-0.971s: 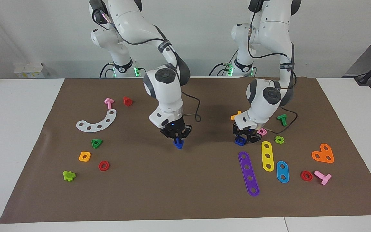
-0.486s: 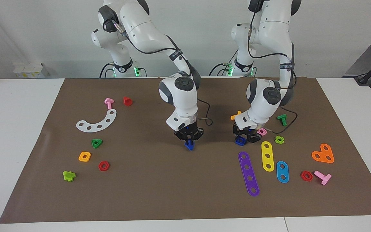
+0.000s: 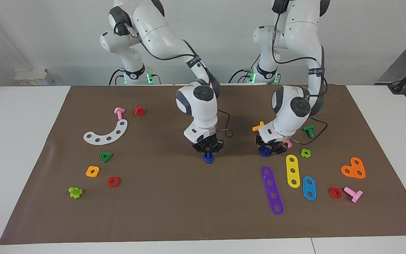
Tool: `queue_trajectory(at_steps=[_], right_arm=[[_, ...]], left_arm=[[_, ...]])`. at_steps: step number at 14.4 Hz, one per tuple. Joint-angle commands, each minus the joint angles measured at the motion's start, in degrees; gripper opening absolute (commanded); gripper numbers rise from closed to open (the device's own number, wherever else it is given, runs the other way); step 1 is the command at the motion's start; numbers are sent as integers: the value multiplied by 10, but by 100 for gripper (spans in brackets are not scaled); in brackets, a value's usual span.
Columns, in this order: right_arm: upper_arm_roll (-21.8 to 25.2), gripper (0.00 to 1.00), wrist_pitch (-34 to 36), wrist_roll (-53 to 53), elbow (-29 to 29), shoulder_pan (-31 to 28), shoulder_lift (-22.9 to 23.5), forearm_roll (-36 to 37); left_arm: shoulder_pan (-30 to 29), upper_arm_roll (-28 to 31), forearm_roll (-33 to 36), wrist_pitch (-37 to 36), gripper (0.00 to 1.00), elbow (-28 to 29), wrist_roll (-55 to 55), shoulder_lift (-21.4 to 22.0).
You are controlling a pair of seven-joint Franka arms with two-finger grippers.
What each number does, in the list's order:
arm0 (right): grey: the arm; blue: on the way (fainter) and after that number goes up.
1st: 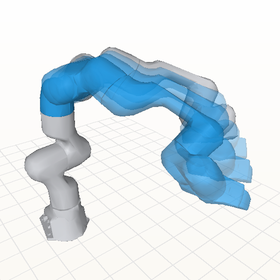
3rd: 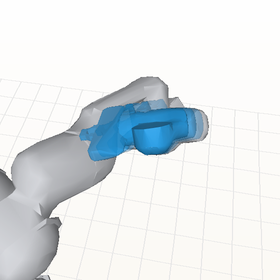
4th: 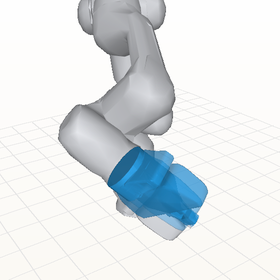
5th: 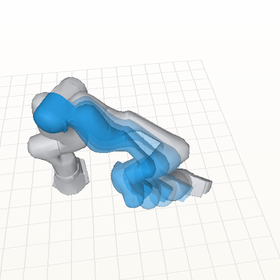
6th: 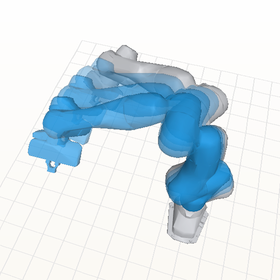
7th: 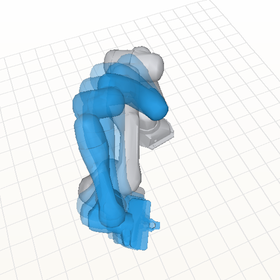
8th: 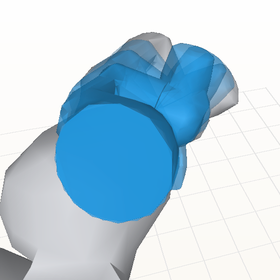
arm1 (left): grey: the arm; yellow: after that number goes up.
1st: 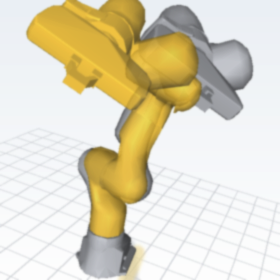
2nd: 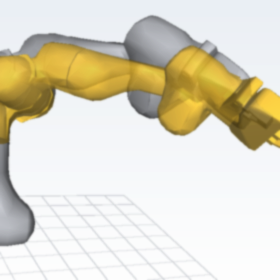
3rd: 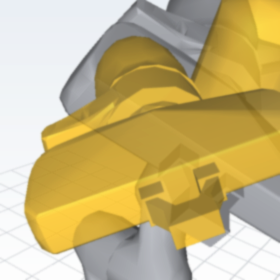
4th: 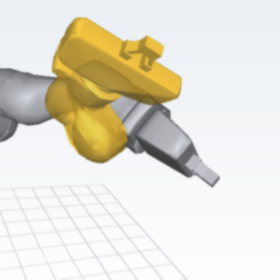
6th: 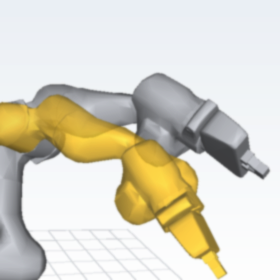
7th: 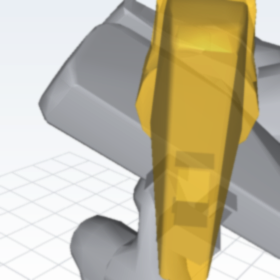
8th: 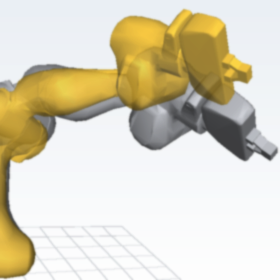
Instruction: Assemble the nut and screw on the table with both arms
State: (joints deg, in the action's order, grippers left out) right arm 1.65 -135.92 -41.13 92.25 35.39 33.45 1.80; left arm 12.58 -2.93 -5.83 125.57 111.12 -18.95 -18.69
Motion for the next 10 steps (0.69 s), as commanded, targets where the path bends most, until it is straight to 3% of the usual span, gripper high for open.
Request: queue_trajectory(at_steps=[1, 3, 6, 10], right_arm=[[3, 100, -14, -18, 6, 1, -8, 15], [7, 100, 2, -11, 11, -11, -49, 15], [6, 100, 86, 5, 14, -65, -130, 14], [6, 100, 186, 110, 14, -151, -213, 7]], left_arm=[[12, 6, -10, -60, 8, -54, 60, -10], [25, 6, -9, -61, 8, -58, 114, -10], [53, 6, -9, -66, 8, -84, 210, -19], [102, 6, -12, -72, 8, -130, 336, -36]])
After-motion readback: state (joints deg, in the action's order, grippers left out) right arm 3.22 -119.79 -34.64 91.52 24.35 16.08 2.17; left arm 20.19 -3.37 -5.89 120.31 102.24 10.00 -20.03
